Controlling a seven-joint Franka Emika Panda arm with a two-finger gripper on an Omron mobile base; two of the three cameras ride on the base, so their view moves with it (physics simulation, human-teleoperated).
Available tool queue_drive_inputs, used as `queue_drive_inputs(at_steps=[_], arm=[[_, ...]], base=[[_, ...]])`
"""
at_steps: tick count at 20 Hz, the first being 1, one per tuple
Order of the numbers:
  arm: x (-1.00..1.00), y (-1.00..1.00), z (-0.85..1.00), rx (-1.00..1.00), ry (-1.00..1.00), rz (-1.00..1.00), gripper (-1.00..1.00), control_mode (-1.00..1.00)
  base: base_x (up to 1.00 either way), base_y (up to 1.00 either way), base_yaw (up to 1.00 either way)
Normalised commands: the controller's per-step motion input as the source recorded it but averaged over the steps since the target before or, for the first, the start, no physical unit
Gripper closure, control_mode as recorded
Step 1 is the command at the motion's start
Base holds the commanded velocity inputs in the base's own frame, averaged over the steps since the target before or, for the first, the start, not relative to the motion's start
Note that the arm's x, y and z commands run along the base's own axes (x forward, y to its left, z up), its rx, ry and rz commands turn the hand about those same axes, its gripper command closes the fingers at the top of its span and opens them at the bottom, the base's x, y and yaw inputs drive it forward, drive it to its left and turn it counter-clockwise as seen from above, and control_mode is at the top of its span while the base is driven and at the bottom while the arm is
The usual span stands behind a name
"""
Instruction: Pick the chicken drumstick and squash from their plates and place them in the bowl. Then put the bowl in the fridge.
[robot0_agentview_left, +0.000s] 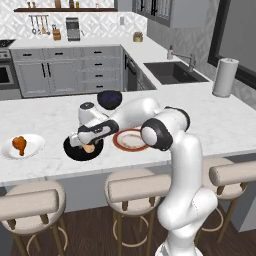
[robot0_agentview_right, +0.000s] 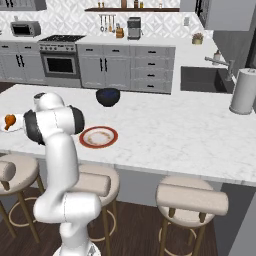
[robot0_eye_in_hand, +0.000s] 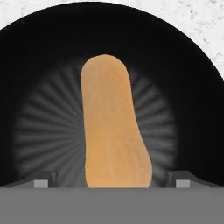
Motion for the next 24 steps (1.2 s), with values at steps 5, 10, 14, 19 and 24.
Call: queue_drive_inputs(at_steps=[5,10,14,19,24], arm=[[-0.58,-0.39,0.68,0.05,-0.09,-0.07,-1.0,-1.0],[-0.67,-0.87,0.46,0.04,0.0,-0.11,-1.0,-1.0],[-0.61,-0.94,0.32,0.01,0.0,-0.1,-1.0,-1.0],[-0.46,-1.0,0.25,0.06,0.0,-0.07,-1.0,-1.0],[-0.4,-0.92,0.27,0.05,0.04,-0.14,-1.0,-1.0]], base=[[0.0,0.0,0.0],[0.0,0.0,0.0],[0.0,0.0,0.0],[0.0,0.0,0.0],[0.0,0.0,0.0]])
